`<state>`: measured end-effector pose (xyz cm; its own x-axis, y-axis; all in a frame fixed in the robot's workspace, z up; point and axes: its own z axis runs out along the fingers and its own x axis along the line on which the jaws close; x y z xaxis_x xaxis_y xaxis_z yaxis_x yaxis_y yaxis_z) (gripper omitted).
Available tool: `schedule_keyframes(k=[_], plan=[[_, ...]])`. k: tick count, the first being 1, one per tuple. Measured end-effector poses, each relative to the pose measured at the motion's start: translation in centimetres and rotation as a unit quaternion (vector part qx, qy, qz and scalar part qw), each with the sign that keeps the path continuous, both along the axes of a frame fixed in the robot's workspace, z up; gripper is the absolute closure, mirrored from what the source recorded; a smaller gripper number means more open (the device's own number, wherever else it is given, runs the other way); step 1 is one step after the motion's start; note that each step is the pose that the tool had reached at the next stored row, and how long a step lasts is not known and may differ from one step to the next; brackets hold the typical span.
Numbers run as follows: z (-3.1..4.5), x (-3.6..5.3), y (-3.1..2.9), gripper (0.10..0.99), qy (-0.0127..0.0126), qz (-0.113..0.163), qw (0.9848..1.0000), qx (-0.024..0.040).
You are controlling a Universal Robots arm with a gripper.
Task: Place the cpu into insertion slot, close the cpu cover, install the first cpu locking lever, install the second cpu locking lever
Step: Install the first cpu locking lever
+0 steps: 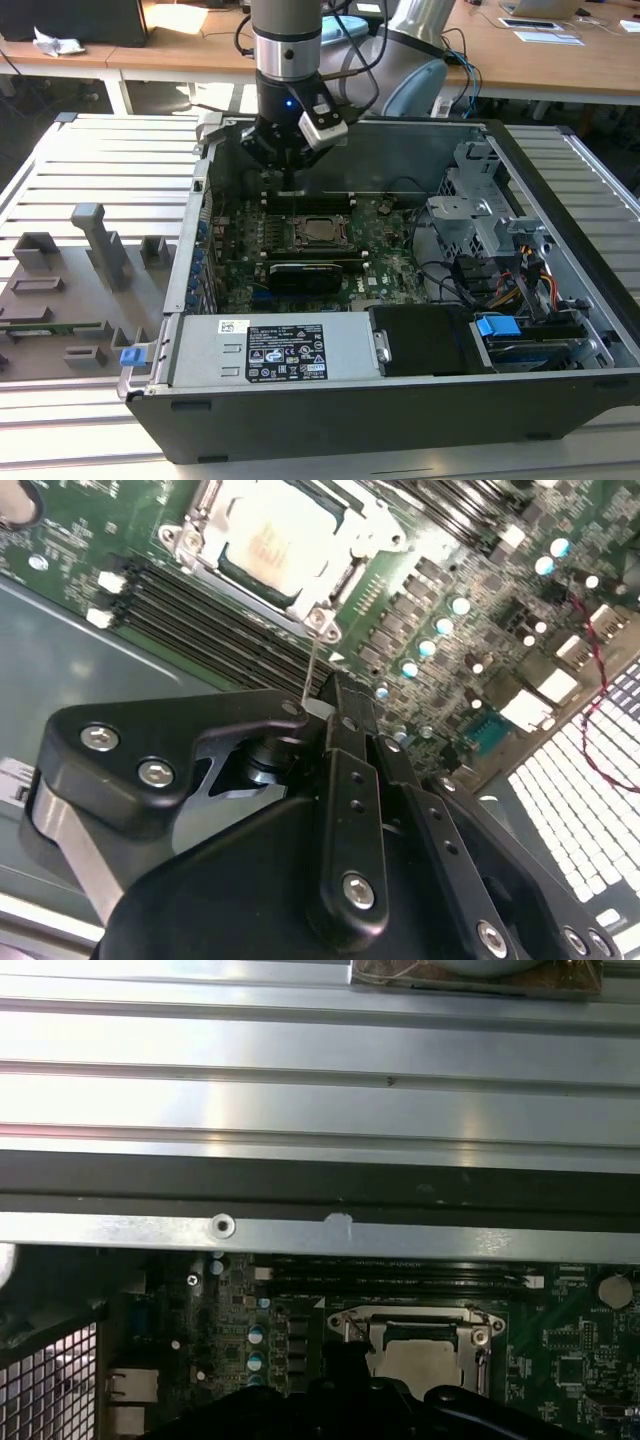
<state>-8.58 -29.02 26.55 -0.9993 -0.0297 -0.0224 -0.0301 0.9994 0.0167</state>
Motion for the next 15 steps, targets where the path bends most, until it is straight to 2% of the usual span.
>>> schedule_keyframes(k=[8,15], plan=[[0.00,2.44,0.00,0.980,0.0001,0.000,1.0000,-0.0005],[-0.30,2.89,0.00,0.980,0.0000,0.000,1.0000,-0.0006]])
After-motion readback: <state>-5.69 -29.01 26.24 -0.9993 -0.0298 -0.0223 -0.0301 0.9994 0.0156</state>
